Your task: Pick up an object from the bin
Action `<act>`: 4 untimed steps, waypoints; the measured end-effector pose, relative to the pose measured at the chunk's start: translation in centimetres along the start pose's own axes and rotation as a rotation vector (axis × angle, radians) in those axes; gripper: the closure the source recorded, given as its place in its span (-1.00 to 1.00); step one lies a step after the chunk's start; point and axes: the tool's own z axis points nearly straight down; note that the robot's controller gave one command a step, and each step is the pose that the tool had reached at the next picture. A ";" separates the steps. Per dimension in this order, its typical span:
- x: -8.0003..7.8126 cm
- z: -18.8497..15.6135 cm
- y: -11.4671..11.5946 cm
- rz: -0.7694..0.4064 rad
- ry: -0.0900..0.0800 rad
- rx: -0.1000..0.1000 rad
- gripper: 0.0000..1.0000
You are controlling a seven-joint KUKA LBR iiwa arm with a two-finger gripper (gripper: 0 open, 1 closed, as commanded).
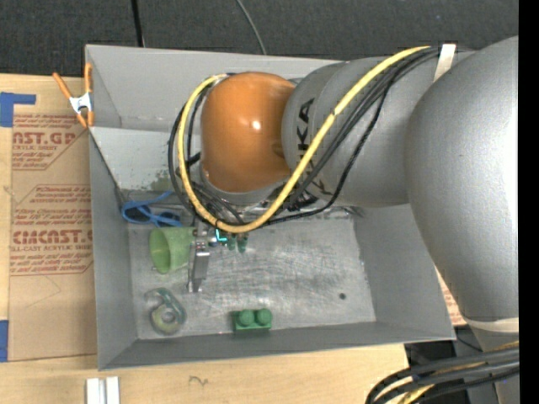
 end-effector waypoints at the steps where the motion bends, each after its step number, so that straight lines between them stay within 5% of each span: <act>1: -0.9 10.4 2.6 0.045 -0.006 -0.002 -1.00; 2: 4.3 9.9 0.2 -0.044 -0.019 -0.004 -1.00; 3: 4.2 9.6 0.3 -0.044 -0.013 -0.004 1.00; 4: 4.4 10.1 0.2 -0.044 -0.011 -0.003 -1.00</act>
Offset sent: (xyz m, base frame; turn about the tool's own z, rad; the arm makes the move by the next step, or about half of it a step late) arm 0.0089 0.0250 -0.1011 0.0457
